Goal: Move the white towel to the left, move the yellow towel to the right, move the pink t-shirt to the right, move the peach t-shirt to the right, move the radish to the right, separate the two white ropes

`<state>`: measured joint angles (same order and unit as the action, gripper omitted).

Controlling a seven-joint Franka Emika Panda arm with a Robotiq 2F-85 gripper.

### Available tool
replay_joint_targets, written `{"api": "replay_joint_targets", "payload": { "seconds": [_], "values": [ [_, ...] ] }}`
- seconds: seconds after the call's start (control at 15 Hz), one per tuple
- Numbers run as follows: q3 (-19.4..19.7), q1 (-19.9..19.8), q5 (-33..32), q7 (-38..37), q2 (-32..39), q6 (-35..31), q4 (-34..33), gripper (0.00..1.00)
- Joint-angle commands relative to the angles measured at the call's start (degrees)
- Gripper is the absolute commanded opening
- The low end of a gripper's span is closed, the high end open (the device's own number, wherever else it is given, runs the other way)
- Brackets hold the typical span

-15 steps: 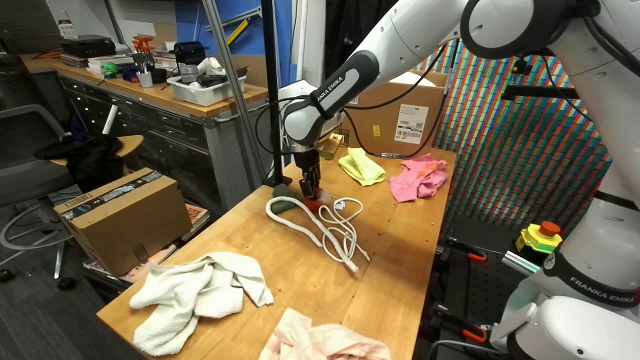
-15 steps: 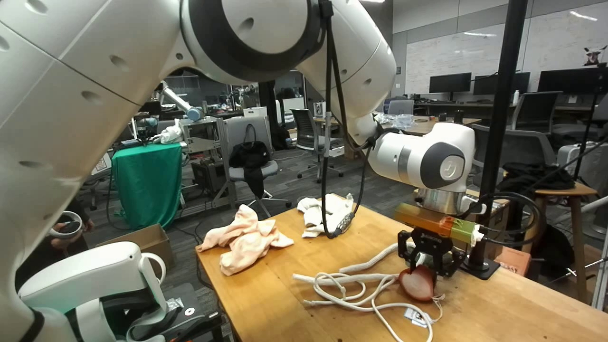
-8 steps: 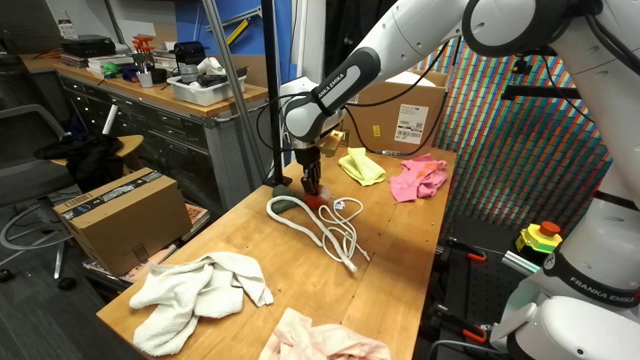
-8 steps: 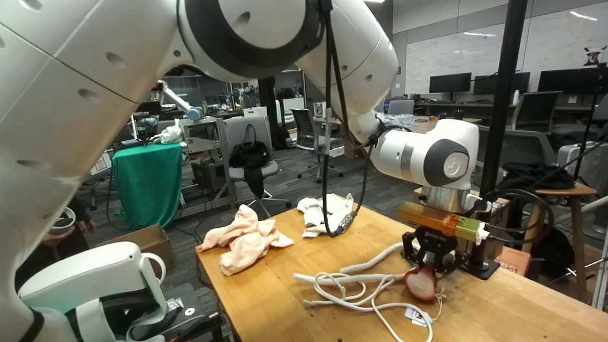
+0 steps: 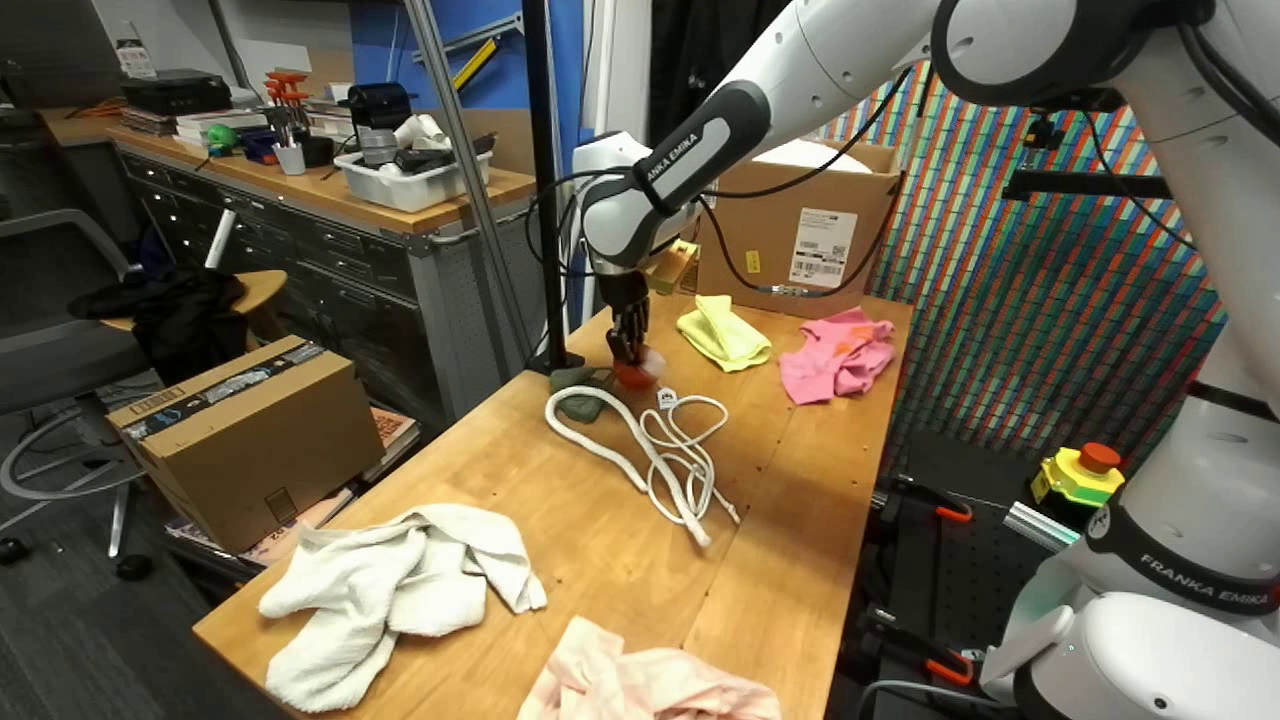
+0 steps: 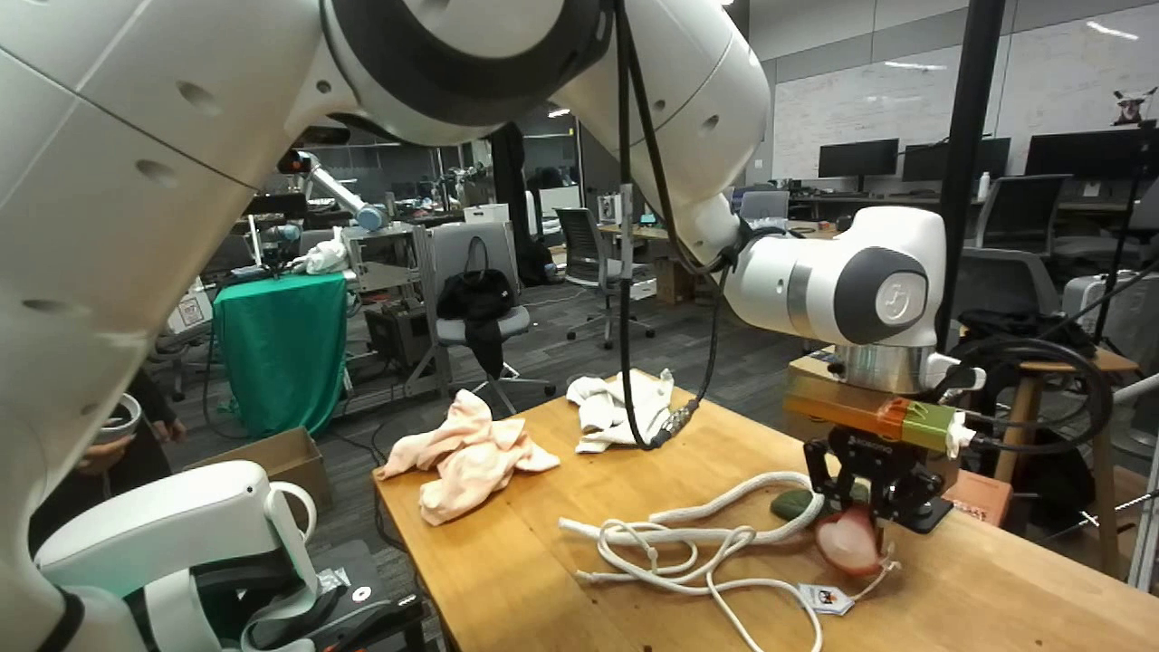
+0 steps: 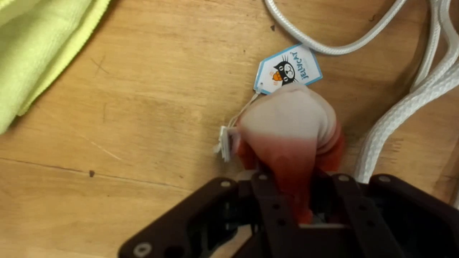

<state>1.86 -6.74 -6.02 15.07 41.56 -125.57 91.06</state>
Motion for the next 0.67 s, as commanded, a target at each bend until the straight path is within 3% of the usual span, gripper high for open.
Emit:
{"api": "replay_joint_targets", "payload": {
  "seconds": [0.0,0.6],
  "values": [
    [2.0,1.1,-1.0,-5.5,-0.8,-3.6,-0.5,0.14],
    [7.8,4.6,-6.1,-19.1,0.3,-8.9,-2.0,0.14]
  ]
}}
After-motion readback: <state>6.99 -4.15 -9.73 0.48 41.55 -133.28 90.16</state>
